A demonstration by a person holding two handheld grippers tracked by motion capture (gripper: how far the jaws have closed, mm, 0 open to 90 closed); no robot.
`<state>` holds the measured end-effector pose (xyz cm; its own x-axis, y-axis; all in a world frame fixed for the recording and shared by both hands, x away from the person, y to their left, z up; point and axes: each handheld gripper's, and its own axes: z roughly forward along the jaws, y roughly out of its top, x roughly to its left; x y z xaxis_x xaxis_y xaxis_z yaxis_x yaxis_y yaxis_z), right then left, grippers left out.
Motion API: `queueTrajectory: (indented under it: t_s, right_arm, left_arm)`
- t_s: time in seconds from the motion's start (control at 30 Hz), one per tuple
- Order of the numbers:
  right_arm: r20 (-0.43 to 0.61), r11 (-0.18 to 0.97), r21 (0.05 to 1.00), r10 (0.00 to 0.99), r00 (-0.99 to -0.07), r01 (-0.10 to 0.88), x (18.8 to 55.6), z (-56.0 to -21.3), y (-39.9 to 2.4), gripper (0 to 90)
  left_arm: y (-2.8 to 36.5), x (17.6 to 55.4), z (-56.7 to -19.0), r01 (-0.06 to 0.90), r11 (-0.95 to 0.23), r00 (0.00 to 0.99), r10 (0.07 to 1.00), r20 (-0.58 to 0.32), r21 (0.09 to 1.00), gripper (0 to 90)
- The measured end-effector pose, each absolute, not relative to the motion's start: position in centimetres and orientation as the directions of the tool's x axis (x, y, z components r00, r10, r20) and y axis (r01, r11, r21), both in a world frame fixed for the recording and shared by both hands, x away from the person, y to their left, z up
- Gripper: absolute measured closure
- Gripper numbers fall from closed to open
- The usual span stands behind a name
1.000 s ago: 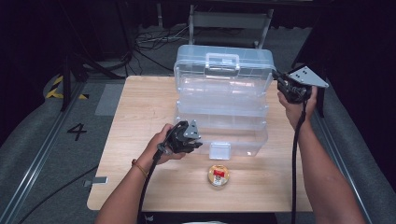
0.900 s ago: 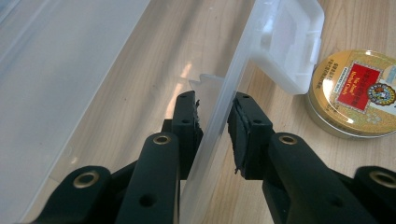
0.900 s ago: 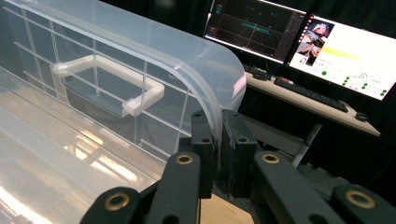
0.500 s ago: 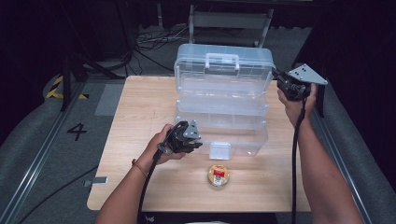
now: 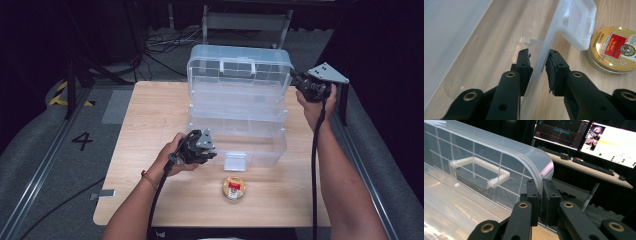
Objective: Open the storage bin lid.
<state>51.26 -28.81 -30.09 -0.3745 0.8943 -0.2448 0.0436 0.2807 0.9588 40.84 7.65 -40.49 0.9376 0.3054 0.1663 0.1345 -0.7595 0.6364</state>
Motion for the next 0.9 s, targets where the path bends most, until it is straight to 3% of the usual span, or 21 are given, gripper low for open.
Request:
queueTrajectory:
  t_s: [0.9]
  right_arm:
    - [-0.181,0.237,0.965,0.909,-0.377,0.109,54.6,-29.8,-28.8,85.8]
  left_arm:
    - [7.7,40.8,-40.6,0.134,-0.748,0.936,0.311,0.166,0.65,73.3]
